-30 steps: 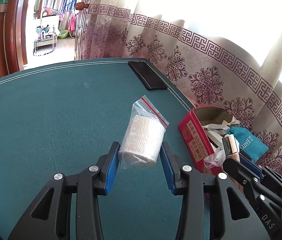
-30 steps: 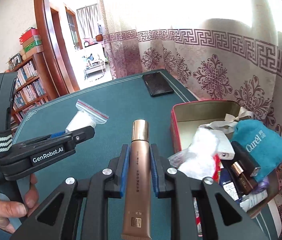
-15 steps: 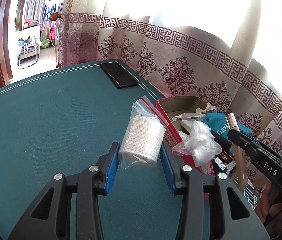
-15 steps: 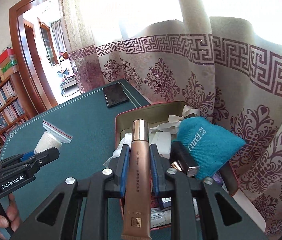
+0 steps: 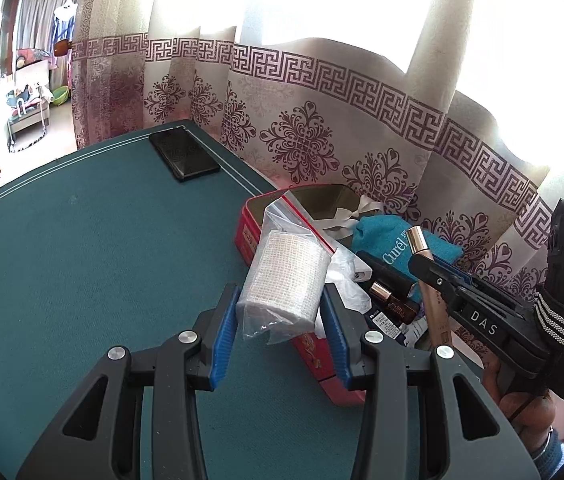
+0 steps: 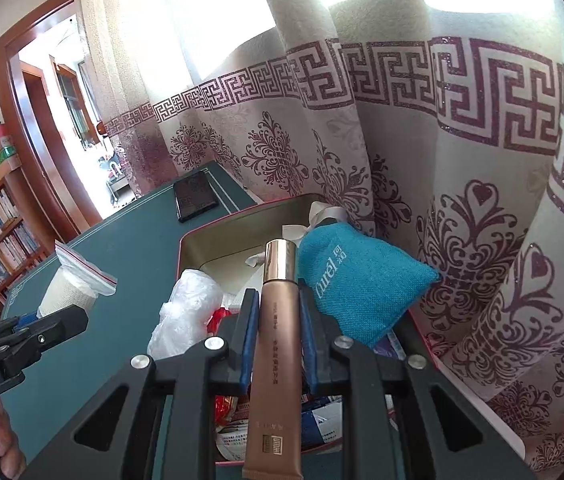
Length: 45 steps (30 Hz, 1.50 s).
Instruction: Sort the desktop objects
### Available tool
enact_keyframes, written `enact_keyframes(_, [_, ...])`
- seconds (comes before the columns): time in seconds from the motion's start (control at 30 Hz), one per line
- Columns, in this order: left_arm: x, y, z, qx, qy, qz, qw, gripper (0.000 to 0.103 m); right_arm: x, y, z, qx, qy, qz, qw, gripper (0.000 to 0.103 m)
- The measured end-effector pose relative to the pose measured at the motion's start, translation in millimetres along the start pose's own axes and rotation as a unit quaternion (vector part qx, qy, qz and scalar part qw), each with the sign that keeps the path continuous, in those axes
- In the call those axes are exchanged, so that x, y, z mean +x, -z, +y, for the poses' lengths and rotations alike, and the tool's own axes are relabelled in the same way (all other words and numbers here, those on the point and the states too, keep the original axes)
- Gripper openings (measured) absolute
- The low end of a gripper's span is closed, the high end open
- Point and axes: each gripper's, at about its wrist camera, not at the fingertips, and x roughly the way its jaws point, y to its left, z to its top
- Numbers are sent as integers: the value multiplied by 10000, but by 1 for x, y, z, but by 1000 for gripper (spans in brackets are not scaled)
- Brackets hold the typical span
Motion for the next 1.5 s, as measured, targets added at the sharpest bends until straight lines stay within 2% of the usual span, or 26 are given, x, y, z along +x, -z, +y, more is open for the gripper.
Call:
enact_keyframes(0.23, [27, -21, -27, -71, 391, 114, 9991, 44, 8, -2, -10, 94, -66, 35, 9999, 23])
enact_keyframes(0.6, [74, -28, -38, -56, 419, 311, 9986, 44, 20, -8, -17, 132, -78, 51, 9999, 23])
enact_keyframes(0.7, [81, -24, -37, -41, 483, 392, 9981, 47, 26, -7, -22, 234, -58, 142, 9996, 24])
enact_keyframes(0.8, [81, -21, -40, 100, 474, 365, 9982, 54, 28, -6, -25, 260, -38, 189, 9995, 27])
enact_keyframes(0.93, [75, -23, -37, 54, 492, 299, 9983, 55, 23, -5, -25, 230, -85, 181, 9995, 39])
enact_keyframes(1.03, [66, -23, -34, 2, 423, 194, 9989, 55, 15, -4, -23, 173, -60, 141, 9997, 42])
enact_keyframes(1.2, [39, -24, -40, 275, -141, -248, 9992, 55, 2, -2, -20, 93, -32, 103, 9999, 47])
enact_keyframes(1.27, [28, -25, -45, 404, -276, -403, 9980, 55, -1, 1, -20, 89, -70, 127, 9999, 62])
enact_keyframes(1.3, [23, -25, -48, 446, -312, -455, 9975, 59, -4, 2, -20, 95, -96, 134, 9998, 68])
enact_keyframes(1.33, [19, -24, -51, 461, -331, -499, 9971, 69, -7, 3, -20, 107, -116, 121, 9998, 81])
enact_keyframes(1.43, [8, -21, -58, 407, -301, -650, 9966, 81, -15, 5, -20, 92, -82, 71, 9999, 84])
enact_keyframes(1.5, [6, -19, -65, 399, -245, -629, 9969, 82, -20, 6, -21, 64, -42, 91, 9999, 84])
